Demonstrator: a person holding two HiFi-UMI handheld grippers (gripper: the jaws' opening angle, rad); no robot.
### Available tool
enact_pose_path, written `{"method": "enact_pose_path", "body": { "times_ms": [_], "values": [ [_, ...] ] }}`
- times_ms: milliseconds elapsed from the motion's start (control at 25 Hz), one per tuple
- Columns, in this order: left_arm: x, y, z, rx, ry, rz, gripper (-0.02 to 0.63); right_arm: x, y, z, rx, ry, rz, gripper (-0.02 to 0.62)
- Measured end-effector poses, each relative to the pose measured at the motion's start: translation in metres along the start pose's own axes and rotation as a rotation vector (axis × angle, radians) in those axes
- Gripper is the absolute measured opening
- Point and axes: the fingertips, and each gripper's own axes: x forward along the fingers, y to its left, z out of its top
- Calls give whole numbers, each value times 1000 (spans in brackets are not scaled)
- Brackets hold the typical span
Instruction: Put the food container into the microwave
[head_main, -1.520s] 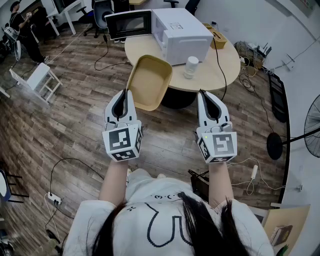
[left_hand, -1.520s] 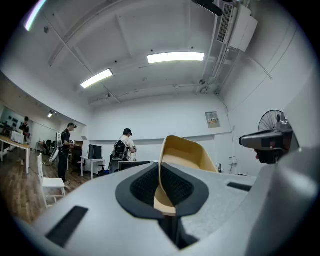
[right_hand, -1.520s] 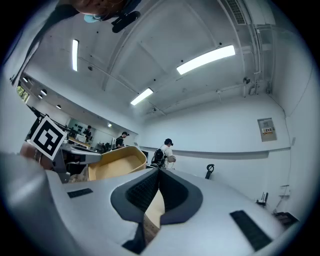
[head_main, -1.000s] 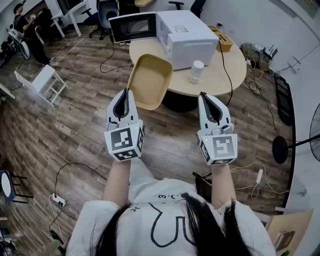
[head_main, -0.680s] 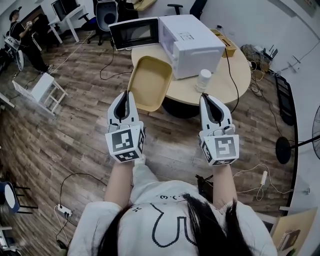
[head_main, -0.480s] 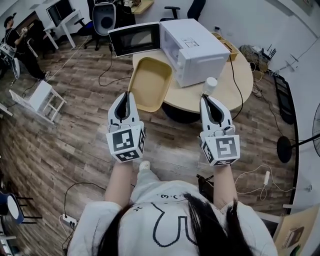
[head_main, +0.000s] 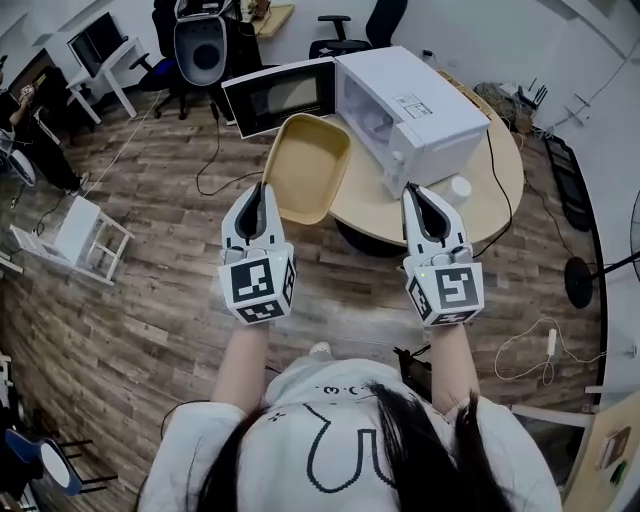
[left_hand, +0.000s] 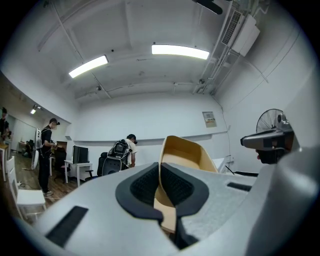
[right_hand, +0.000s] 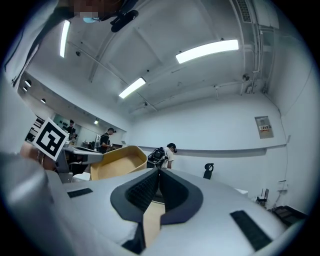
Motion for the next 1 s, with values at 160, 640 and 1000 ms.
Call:
{"method": "enact_pose_path", "body": {
  "times_ms": [160, 640, 1000],
  "values": [
    [22, 24, -6, -2, 4, -50, 18, 26, 14, -2, -3, 17, -41, 29],
    [75, 60, -21, -30, 5, -93, 18, 84, 20, -17, -3, 34, -68, 29],
    [139, 76, -42, -16, 25, -129, 18, 150, 18, -53, 18, 48, -73, 29]
  ]
}}
